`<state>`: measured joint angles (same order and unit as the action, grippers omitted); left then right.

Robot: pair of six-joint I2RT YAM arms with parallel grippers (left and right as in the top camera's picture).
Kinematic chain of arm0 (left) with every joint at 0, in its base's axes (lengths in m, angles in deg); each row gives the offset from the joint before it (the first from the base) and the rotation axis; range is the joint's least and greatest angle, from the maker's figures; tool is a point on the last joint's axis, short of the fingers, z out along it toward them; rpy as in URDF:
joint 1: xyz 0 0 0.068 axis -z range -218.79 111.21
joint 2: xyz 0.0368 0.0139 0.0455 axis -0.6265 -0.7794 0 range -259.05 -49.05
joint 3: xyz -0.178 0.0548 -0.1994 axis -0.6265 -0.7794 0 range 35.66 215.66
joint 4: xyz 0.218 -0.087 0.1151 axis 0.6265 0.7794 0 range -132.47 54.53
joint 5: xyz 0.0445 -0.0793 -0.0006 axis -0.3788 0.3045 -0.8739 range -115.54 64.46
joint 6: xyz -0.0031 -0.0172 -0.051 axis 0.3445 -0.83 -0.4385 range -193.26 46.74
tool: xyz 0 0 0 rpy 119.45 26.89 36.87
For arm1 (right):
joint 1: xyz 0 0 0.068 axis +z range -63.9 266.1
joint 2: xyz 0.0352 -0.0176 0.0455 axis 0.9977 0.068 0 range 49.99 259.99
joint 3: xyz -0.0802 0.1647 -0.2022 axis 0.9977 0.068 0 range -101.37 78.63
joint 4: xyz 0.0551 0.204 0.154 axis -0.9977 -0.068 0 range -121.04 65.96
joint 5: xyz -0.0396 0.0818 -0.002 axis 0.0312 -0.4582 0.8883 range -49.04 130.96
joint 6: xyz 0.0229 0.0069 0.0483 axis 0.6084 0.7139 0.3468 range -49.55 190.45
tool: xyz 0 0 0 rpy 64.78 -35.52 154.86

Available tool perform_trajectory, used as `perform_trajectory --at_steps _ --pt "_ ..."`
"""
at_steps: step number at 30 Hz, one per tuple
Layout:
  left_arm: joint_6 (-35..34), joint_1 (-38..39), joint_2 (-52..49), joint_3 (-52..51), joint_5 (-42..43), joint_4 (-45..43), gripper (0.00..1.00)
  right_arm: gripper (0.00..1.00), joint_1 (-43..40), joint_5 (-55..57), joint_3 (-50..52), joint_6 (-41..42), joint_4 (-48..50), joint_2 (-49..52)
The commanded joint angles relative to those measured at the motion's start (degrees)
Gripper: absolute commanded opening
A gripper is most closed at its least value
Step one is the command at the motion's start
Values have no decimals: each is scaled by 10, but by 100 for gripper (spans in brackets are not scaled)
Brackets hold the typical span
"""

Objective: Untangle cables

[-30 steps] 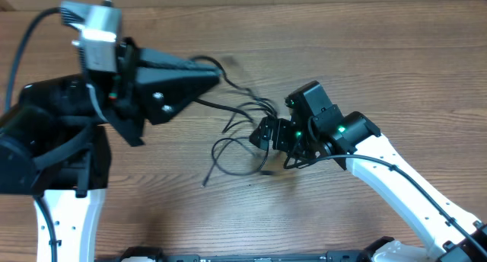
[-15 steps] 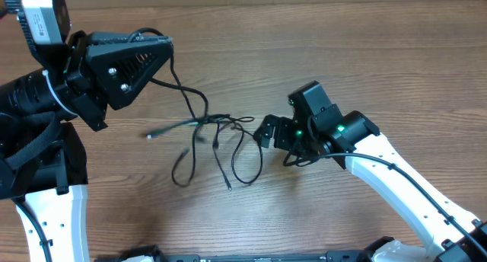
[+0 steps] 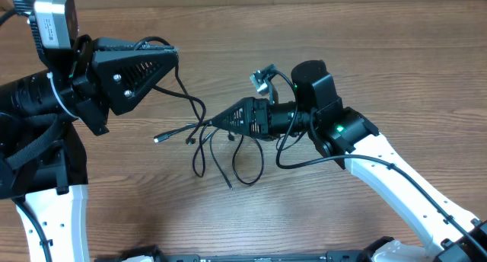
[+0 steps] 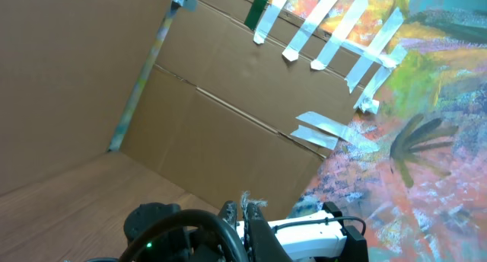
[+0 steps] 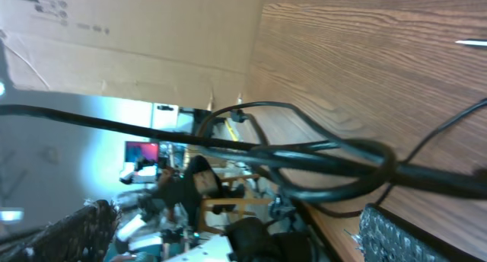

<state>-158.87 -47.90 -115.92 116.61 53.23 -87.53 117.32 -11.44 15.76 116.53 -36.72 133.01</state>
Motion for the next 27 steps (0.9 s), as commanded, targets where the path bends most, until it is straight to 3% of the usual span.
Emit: perform_trajectory --at_steps 1,9,23,27 --pt "-6 -2 5 13 -8 -3 4 100 12 32 -2 48 -2 0" --pt "-26 -1 5 13 -18 -4 4 100 41 191 -2 48 -99 16" --pt "-32 32 5 13 -13 -4 4 100 40 281 -2 98 -139 67" --pt "-24 31 5 13 -12 -4 4 99 40 256 -2 89 -160 67"
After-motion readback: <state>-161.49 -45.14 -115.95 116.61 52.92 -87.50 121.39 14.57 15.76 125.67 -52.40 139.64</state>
